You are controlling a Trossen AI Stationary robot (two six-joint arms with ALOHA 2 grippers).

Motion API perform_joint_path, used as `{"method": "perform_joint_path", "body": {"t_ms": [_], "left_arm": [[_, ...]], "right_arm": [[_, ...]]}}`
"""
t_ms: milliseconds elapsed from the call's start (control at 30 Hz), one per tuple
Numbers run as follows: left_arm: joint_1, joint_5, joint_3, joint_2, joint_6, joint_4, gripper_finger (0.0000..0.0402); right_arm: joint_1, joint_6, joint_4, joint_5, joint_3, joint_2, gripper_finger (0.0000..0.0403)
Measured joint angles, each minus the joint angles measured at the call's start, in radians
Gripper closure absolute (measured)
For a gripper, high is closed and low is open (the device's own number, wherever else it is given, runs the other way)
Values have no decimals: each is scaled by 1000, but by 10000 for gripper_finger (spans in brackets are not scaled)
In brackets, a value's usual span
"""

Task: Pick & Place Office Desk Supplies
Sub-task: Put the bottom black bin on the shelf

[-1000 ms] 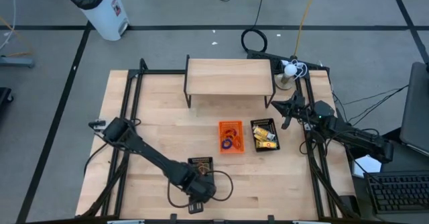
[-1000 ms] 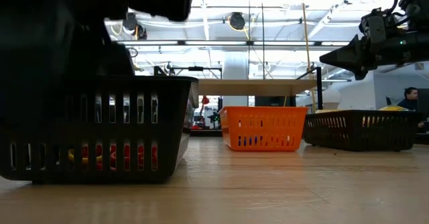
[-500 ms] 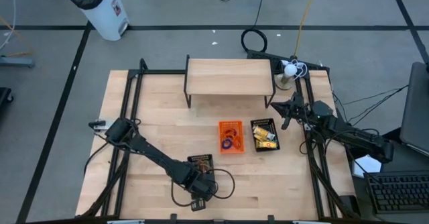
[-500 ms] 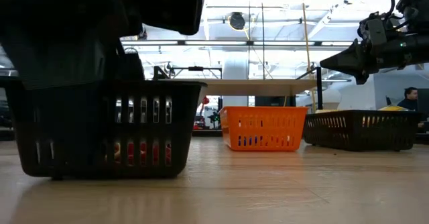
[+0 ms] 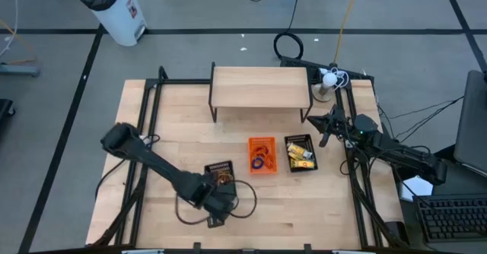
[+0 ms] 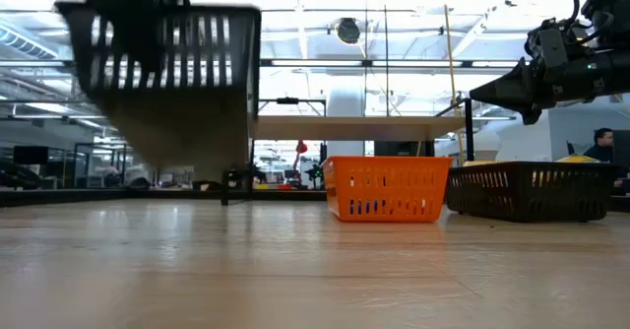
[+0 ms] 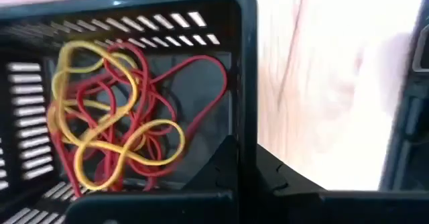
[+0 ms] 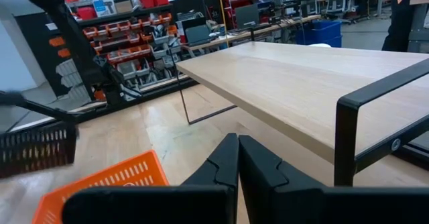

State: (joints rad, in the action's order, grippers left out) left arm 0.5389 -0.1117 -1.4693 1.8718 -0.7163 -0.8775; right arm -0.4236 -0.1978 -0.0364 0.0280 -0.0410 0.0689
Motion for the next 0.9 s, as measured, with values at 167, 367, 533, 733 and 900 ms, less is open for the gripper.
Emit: {"method": "perform_joint_path", "body": {"t_ms": [167,367,533,733,900], "left_arm": [[-36,-45,-37,-115,7,-167,400],[-129,-116,-227,-150,136,-449,401],[-264,-117,-364,-151,366,-521,401],[-431,-130,-462,-141,637,-521,401],[-563,-122,-466,-110,848,-458,401]], "right_arm": [[0,-6,1,0,0,0,403],[0,-45,2,0,0,0,403],[0,-45,2,0,0,0,403],[0,-45,2,0,0,0,403],[0,-32,2,0,0,0,403]]}}
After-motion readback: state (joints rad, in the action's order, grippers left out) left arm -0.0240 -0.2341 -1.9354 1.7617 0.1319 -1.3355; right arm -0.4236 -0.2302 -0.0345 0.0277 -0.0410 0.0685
